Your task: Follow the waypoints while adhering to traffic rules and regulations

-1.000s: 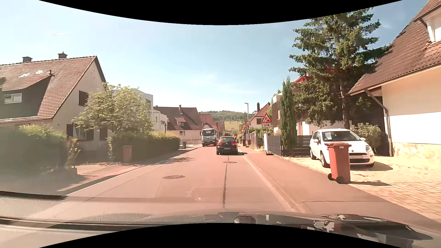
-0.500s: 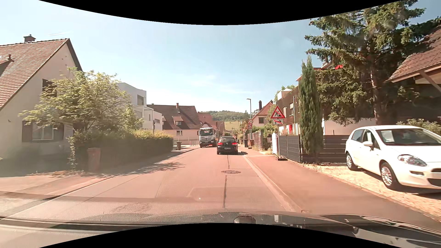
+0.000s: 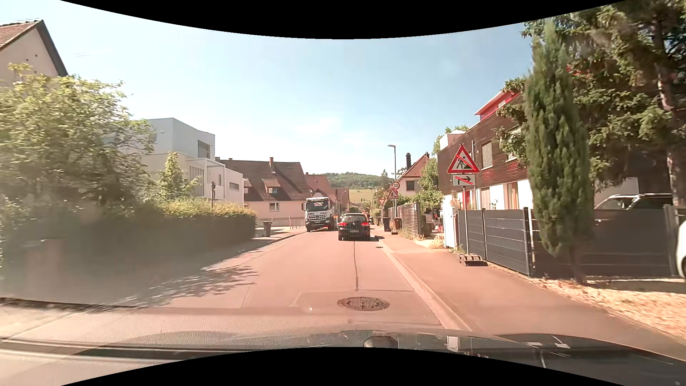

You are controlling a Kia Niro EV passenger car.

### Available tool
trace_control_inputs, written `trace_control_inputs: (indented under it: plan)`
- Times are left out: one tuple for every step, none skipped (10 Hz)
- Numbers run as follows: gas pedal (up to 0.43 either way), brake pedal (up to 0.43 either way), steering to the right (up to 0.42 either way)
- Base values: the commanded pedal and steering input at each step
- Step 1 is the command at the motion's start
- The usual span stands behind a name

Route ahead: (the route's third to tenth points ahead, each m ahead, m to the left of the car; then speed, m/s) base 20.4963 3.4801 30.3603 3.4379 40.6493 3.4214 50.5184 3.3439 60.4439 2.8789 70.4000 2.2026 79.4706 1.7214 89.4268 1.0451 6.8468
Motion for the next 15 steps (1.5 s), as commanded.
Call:
trace_control_inputs:
  plan:
    - [0.079,0.0,-0.001]
    - [0.079,0.0,-0.001]
    - [0.079,0.0,-0.001]
    - [0.079,0.0,-0.001]
    - [0.079,0.0,-0.001]
    - [0.079,0.0,-0.001]
    - [0.087,0.0,-0.001]
    - [0.087,0.0,-0.001]
    - [0.087,0.0,-0.001]
    - [0.087,0.0,-0.001]
    - [0.087,0.0,-0.001]
    - [0.087,0.0,-0.001]
    - [0.079,0.0,-0.001]
    - [0.079,0.0,-0.001]
    - [0.079,0.0,-0.001]
